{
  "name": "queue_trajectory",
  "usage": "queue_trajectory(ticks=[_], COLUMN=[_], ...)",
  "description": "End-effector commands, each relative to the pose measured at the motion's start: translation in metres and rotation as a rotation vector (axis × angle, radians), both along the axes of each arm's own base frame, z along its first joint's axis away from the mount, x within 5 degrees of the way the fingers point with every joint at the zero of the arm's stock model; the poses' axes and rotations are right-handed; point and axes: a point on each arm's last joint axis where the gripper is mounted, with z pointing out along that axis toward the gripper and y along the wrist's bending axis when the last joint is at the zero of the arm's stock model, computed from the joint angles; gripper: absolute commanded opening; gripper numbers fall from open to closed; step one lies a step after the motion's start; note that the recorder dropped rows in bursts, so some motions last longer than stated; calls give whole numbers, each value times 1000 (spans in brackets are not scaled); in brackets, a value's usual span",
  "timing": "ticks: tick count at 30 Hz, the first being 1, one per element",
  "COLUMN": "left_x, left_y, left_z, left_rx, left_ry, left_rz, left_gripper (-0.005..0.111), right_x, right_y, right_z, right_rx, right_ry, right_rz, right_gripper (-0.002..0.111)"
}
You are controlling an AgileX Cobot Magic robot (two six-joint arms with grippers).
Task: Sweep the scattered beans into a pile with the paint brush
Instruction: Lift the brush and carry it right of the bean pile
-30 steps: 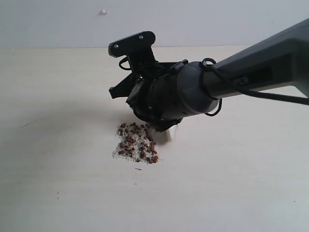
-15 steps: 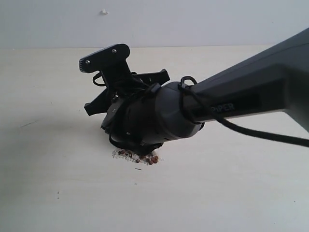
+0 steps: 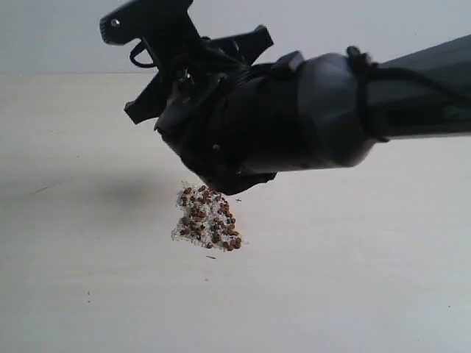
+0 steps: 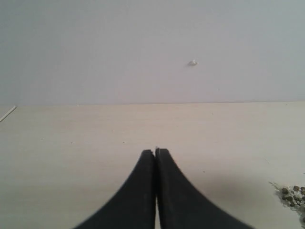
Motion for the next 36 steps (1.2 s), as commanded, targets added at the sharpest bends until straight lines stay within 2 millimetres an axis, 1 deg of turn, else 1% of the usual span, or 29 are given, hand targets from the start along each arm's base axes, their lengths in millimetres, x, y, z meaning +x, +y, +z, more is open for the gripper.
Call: queue_trajectory(ticks=[1, 2, 3, 4, 5, 6, 7, 8, 9, 10, 11, 13, 15, 17, 19, 22, 25, 27, 29, 33, 36], left_x=[0, 0, 0, 0, 0, 0, 0, 0, 0, 0, 0, 0, 0, 0, 0, 0, 0, 0, 0, 0, 0], left_y=[0, 0, 0, 0, 0, 0, 0, 0, 0, 0, 0, 0, 0, 0, 0, 0, 0, 0, 0, 0, 0], left_z=[1, 1, 1, 1, 1, 1, 1, 1, 1, 1, 1, 1, 1, 1, 1, 1, 1, 1, 1, 1, 1], left_rx=[-16, -16, -16, -16, -16, -16, -16, -16, -16, -16, -16, -16, -16, -16, -16, -16, -16, -16, -16, -16, -16], left_ry=[-6, -6, -6, -6, -6, -6, -6, -6, -6, -6, -6, -6, -6, -6, -6, -6, -6, -6, -6, -6, -6], left_rz=[-1, -1, -1, -1, -1, -1, -1, -1, -1, -1, -1, -1, -1, -1, -1, -1, -1, -1, -1, -1, -1], left_gripper=[0, 0, 0, 0, 0, 0, 0, 0, 0, 0, 0, 0, 0, 0, 0, 0, 0, 0, 0, 0, 0], right_x=[6, 13, 18, 29, 37, 48, 54, 62, 64, 68, 71, 77, 80, 77, 76, 73, 70, 69, 71, 71, 73], right_y=[-21, -34, -44, -64, -80, -99, -114, -135, -145, -159, -169, -189, -208, -209, -202, -184, -164, -155, -151, -150, -148], right_z=[24, 26, 27, 26, 25, 21, 18, 14, 12, 9, 7, 1, -10, -20, -27, -37, -45, -53, -63, -86, -102], right_rx=[-142, -136, -108, -55, 15, 43, 80, 193, 218, 306, 352, 452, 527, 544, 550, 565, 555, 573, 603, 569, 578], right_ry=[76, 199, 270, 381, 459, 537, 606, 712, 763, 836, 869, 944, 1056, 1151, 1197, 1249, 1261, 1287, 1326, 1393, 1431], right_rz=[89, 167, 188, 198, 170, 173, 168, 154, 165, 149, 142, 96, 31, -4, -26, -62, -43, -38, -33, -29, -37], right_gripper=[0, 0, 0, 0, 0, 0, 0, 0, 0, 0, 0, 0, 0, 0, 0, 0, 0, 0, 0, 0, 0])
